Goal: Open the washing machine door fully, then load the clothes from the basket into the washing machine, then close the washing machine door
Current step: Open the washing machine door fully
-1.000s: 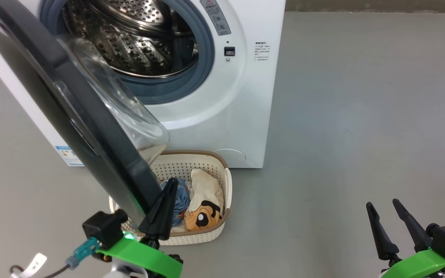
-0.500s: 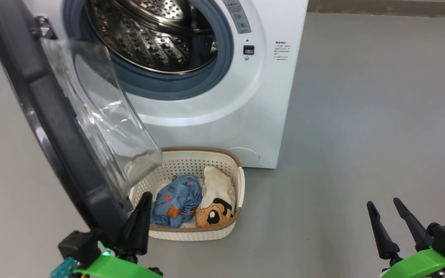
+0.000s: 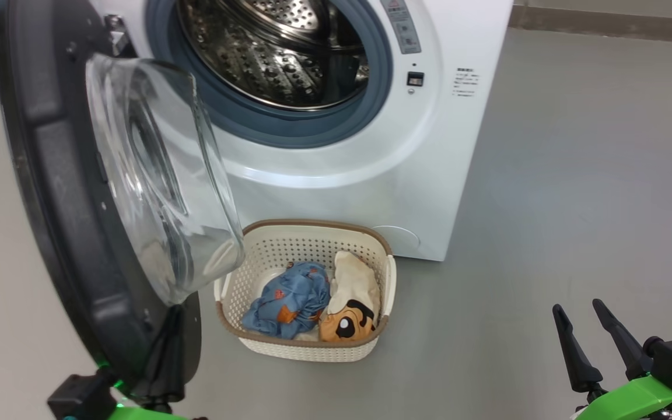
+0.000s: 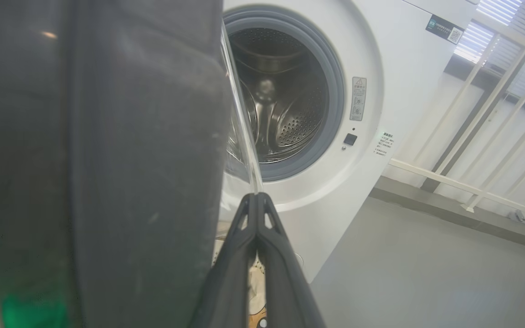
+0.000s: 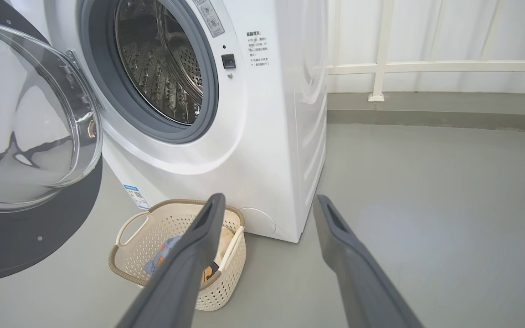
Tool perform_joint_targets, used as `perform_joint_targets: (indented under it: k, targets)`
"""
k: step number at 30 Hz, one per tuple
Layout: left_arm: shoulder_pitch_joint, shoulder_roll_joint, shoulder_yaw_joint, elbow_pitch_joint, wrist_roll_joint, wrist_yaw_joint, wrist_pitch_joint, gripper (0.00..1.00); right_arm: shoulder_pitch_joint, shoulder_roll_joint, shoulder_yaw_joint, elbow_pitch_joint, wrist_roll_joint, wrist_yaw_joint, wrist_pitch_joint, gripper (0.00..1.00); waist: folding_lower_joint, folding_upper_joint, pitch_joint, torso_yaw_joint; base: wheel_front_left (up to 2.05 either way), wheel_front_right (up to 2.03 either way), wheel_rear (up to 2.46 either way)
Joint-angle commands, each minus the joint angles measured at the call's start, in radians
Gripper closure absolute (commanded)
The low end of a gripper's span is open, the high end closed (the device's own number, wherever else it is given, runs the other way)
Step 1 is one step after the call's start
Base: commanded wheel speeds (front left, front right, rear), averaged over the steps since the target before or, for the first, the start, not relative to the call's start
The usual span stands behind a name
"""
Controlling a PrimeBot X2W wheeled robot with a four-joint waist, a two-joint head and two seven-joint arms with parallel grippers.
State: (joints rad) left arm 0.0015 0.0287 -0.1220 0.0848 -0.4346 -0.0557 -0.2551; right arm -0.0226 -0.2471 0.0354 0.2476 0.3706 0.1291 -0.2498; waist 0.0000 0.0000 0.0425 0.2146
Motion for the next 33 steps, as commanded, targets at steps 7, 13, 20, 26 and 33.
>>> perform_joint_targets:
  k: [7, 13, 20, 26, 33]
  targets:
    - [0.006, 0.045, 0.113, -0.032, 0.016, 0.044, -0.007, 1.0, -0.014, -0.016, 0.028, -0.023, -0.008, 0.002, -0.012, 0.0, 0.0, 0.0, -0.012, 0.038, 0.0, 0.0, 0.0]
    - [0.011, 0.065, 0.167, -0.029, 0.025, 0.069, -0.007, 1.0, -0.01, -0.016, 0.03, -0.023, -0.007, 0.002, -0.012, 0.0, 0.0, 0.0, -0.016, 0.055, 0.0, 0.0, 0.0]
    - [-0.01, 0.096, 0.233, -0.001, 0.039, 0.089, -0.007, 1.0, -0.007, -0.013, 0.029, -0.024, -0.007, 0.002, -0.012, 0.0, 0.0, 0.0, -0.017, 0.063, 0.0, 0.0, 0.0]
    - [-0.043, 0.123, 0.293, 0.045, 0.048, 0.087, -0.007, 1.0, -0.004, -0.013, 0.029, -0.025, -0.007, 0.002, -0.012, 0.0, 0.0, 0.0, -0.012, 0.069, 0.0, 0.0, 0.0]
    - [-0.112, 0.151, 0.355, 0.112, 0.065, 0.073, -0.007, 1.0, -0.012, -0.015, 0.025, -0.028, -0.008, 0.002, -0.012, 0.0, 0.0, 0.0, 0.008, 0.074, 0.0, 0.0, 0.0]
